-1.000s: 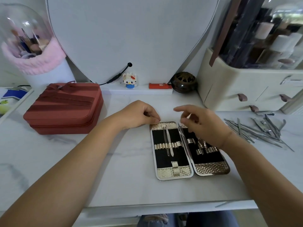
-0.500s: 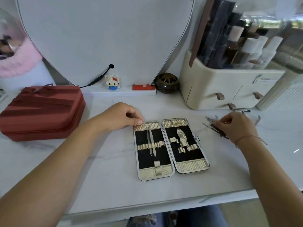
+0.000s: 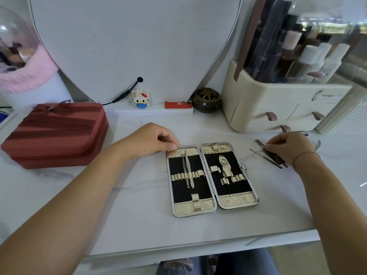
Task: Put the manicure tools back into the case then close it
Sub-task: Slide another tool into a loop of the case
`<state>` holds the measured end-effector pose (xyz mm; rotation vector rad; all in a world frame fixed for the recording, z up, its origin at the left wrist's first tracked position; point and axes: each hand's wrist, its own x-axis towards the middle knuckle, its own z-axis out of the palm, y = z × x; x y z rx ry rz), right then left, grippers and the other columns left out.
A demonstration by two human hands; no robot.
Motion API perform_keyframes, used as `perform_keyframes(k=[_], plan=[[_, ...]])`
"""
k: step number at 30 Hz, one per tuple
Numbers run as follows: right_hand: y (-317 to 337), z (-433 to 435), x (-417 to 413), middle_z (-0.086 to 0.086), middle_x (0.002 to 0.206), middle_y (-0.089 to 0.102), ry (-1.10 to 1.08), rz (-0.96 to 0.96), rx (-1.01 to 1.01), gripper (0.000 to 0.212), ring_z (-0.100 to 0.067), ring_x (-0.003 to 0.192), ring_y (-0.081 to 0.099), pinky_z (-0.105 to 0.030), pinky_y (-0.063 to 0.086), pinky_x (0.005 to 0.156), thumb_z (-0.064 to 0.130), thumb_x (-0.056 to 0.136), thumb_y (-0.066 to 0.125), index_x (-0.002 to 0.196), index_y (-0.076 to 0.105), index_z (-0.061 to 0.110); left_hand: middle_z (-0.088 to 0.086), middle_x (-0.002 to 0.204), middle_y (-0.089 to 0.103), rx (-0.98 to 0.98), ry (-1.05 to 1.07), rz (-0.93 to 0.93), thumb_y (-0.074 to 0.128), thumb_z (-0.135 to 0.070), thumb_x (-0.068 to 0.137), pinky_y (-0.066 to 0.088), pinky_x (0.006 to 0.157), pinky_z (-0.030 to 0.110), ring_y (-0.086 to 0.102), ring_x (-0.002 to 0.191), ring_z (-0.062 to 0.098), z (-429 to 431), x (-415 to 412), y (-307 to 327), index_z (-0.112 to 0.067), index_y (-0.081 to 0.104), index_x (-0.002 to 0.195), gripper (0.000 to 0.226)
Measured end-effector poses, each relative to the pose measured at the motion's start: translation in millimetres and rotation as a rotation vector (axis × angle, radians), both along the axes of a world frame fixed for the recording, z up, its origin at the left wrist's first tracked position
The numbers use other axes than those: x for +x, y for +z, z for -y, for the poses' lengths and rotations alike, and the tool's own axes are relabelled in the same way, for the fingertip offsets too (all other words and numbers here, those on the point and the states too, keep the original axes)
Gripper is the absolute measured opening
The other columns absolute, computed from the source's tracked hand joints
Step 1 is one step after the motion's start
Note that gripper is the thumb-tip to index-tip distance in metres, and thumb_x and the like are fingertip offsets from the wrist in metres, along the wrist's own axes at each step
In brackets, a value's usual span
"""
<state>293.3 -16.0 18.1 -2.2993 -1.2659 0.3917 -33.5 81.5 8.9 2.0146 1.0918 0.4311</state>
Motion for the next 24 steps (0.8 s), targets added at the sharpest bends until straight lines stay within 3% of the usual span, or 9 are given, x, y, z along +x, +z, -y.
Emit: perform_keyframes(k=[3,6,12,15,17,19,24], plan=[[6,0,-2,0.0,0.068,0.058,0.006,-0.005,-0.025,0.007,-0.019,0.071,0.051,-0.023,0.03,0.053,0.019,0.081,0.068,0.081,0.068,0.011,-0.013,0.073,0.07,-0.007,0.001,0.007,0.073,-0.018,0.081,0.044,0.066,0.012,0.056,0.065,-0.006,0,0,0,-0.028,0.075,0.079,0.01],[8,3,-4,-0.005,0.076,0.061,-0.005,-0.035,0.01,0.006,-0.022,0.079,0.052,-0.027,0.035,0.068,0.018,0.081,0.067,0.078,0.068,0.012,-0.012,0.072,0.069,-0.008,0.004,-0.001,0.073,-0.019,0.081,0.044,0.067,0.014,0.055,0.065,-0.006,1,0,0,-0.028,0.075,0.079,0.009],[6,5,-3,-0.007,0.07,0.061,0.001,-0.037,0.091,0.004,-0.022,0.07,0.052,-0.027,0.037,0.065,0.012,0.081,0.065,0.079,0.068,0.009,-0.016,0.067,0.067,-0.011,0.009,-0.007,0.072,-0.018,0.082,0.042,0.062,0.007,0.055,0.062,-0.009,1,0,1,-0.026,0.074,0.081,0.008],[6,4,-3,-0.008,0.071,0.065,0.001,-0.066,0.227,0.011,-0.015,0.06,0.056,-0.026,0.045,0.07,0.01,0.079,0.067,0.089,0.066,0.012,-0.015,0.069,0.067,-0.01,0.012,-0.008,0.072,-0.018,0.082,0.041,0.059,0.003,0.055,0.061,-0.011,2,1,1,-0.026,0.074,0.081,0.008],[9,2,-10,-0.005,0.06,0.064,0.047,-0.158,0.304,0.016,-0.007,0.042,0.051,-0.017,0.047,0.055,0.008,0.078,0.067,0.093,0.065,0.014,-0.015,0.069,0.066,-0.012,0.012,-0.002,0.072,-0.017,0.082,0.04,0.058,0.002,0.054,0.061,-0.011,2,1,2,-0.026,0.074,0.081,0.008],[14,0,-29,-0.009,0.059,0.062,0.135,-0.334,0.323,0.019,-0.005,0.037,0.049,-0.013,0.044,0.043,0.002,0.08,0.066,0.097,0.065,0.009,-0.014,0.07,0.067,-0.017,0.014,-0.003,0.072,-0.018,0.082,0.04,0.058,0.003,0.054,0.061,-0.01,2,1,2,-0.026,0.074,0.081,0.008],[21,-5,-101,-0.008,0.067,0.063,0.379,-0.786,0.136,0.01,-0.006,0.046,0.059,-0.016,0.051,0.046,-0.002,0.083,0.062,0.09,0.063,0.005,-0.015,0.069,0.065,0.006,0.013,-0.043,0.072,-0.023,0.081,0.038,0.057,0.006,0.053,0.06,-0.01,0,1,1,-0.028,0.074,0.083,0.005]])
